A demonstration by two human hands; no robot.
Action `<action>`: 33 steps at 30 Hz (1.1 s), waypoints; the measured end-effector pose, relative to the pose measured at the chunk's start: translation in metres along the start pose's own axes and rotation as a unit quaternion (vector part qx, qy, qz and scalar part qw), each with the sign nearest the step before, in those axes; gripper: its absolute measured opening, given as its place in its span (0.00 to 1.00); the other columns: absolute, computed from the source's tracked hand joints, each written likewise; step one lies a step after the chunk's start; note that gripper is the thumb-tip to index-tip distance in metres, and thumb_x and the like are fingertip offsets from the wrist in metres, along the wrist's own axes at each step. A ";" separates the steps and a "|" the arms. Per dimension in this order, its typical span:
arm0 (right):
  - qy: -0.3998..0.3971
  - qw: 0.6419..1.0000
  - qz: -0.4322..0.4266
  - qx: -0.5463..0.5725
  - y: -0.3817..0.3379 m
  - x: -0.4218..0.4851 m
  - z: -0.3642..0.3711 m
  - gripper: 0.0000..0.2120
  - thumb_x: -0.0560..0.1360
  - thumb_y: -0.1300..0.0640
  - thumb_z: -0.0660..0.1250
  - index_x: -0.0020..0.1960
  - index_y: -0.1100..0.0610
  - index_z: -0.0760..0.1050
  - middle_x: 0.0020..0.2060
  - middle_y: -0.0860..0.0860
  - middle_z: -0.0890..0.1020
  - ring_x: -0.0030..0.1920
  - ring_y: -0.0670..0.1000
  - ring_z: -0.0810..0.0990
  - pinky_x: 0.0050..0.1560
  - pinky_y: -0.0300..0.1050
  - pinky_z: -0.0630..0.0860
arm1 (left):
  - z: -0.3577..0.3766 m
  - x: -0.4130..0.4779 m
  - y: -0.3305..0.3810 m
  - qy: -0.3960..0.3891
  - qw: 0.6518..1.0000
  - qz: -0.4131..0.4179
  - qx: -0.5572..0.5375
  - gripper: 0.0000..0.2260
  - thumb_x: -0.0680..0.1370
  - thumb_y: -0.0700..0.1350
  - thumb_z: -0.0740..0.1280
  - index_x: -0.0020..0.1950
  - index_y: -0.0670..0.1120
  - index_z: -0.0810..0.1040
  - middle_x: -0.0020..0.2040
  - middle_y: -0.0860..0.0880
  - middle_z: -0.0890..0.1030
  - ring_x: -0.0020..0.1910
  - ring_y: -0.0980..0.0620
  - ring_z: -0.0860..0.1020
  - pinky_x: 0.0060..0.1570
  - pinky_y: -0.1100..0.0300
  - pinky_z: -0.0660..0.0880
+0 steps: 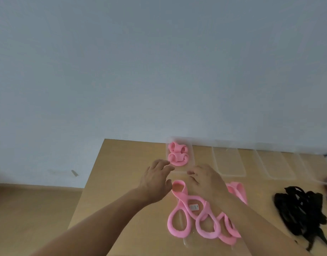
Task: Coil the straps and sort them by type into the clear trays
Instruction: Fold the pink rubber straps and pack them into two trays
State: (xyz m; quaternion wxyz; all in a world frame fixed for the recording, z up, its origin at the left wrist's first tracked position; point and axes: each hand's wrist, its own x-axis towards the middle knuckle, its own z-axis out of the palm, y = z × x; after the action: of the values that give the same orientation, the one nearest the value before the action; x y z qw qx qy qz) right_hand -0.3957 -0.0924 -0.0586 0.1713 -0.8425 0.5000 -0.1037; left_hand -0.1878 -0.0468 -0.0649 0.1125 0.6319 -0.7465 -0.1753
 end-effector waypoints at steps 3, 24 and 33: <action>-0.081 0.996 0.046 -0.008 -0.012 -0.036 0.020 0.04 0.77 0.51 0.62 0.46 0.51 0.73 0.40 0.42 0.73 0.43 0.48 0.74 0.41 0.41 0.70 | 0.018 -0.032 0.004 -0.032 0.999 0.006 -0.034 0.22 0.79 0.48 0.62 0.74 0.52 0.68 0.75 0.52 0.66 0.75 0.52 0.59 0.71 0.55 0.63; -0.043 0.933 0.234 0.270 -0.020 -0.080 -0.030 0.11 0.73 0.48 0.68 0.35 0.53 0.79 0.25 0.43 0.80 0.26 0.42 0.77 0.30 0.34 0.70 | 0.000 -0.066 0.055 -0.030 0.994 -0.043 -0.097 0.30 0.78 0.49 0.64 0.79 0.51 0.59 0.76 0.52 0.64 0.73 0.52 0.63 0.70 0.58 0.64; -0.094 0.912 0.174 0.360 -0.027 -0.078 -0.074 0.04 0.74 0.50 0.71 0.43 0.46 0.85 0.39 0.45 0.86 0.41 0.44 0.84 0.46 0.41 0.79 | -0.033 -0.059 0.084 -0.032 0.995 -0.016 -0.092 0.30 0.77 0.51 0.68 0.77 0.54 0.62 0.76 0.54 0.66 0.74 0.53 0.64 0.71 0.56 0.64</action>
State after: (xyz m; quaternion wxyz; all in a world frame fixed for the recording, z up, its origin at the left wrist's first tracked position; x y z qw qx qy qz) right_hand -0.4371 -0.0255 0.0200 0.5246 -0.6291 0.5493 -0.1652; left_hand -0.2406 0.0185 0.0028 0.1434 0.6252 -0.7201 -0.2647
